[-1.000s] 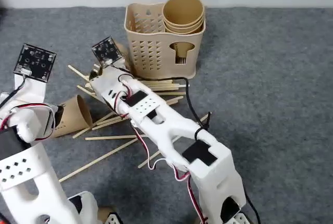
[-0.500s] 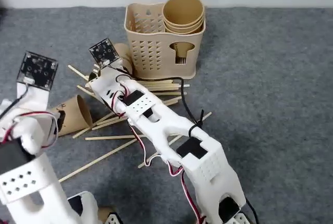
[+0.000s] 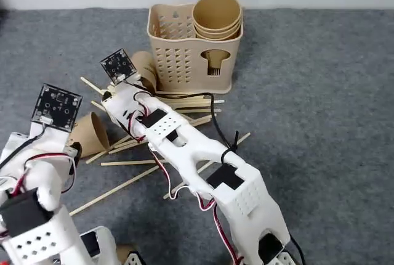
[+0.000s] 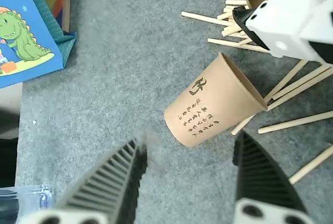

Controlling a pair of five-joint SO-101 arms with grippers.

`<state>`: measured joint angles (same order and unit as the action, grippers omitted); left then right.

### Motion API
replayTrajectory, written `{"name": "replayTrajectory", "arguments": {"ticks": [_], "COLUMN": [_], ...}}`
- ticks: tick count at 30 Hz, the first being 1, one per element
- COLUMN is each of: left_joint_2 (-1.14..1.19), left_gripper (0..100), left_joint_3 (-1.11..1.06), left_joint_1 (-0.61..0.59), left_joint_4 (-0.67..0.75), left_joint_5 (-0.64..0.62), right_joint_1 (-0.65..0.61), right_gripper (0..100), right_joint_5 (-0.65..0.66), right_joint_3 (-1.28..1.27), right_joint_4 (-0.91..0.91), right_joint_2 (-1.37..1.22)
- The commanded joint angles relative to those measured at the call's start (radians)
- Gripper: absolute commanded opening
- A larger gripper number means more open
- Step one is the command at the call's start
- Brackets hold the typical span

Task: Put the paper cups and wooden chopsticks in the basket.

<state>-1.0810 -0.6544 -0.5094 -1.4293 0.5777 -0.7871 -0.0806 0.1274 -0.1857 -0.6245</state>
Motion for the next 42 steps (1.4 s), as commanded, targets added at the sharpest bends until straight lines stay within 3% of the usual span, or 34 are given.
{"name": "replayTrajectory", "arguments": {"ticks": [1, 13, 19, 23, 30, 34, 37, 42], "left_joint_2": [-0.020, -0.020, -0.046, -0.069, -0.068, -0.068, -0.068, -0.068], "left_gripper": [26, 26, 26, 26, 26, 26, 26, 26], "left_joint_3": [0.004, 0.007, 0.004, 0.002, 0.002, 0.001, 0.001, 0.001], "left_joint_1": [0.006, 0.006, 0.006, 0.006, 0.006, 0.006, 0.006, 0.006], "left_joint_4": [0.011, 0.011, 0.011, 0.011, 0.011, 0.011, 0.011, 0.011], "left_joint_5": [0.008, 0.008, 0.008, 0.008, 0.008, 0.008, 0.008, 0.008], "right_joint_1": [0.004, 0.058, 0.056, 0.048, -0.050, -0.048, -0.047, -0.074], "right_gripper": [16.1, 16.1, 15.7, 10.2, 16.5, 18.1, 16.7, 16.5], "right_joint_5": [-0.005, -0.008, -0.203, -0.278, -0.278, -0.275, -0.166, 0.265], "right_joint_3": [0.060, 0.063, 0.110, 0.132, 0.132, 0.135, 0.127, 0.100], "right_joint_4": [-0.002, -0.004, -0.012, -0.018, -0.377, -0.435, -0.450, -0.631], "right_joint_2": [0.033, -0.024, -0.019, 0.008, 0.193, 0.251, 0.305, 0.390]}}
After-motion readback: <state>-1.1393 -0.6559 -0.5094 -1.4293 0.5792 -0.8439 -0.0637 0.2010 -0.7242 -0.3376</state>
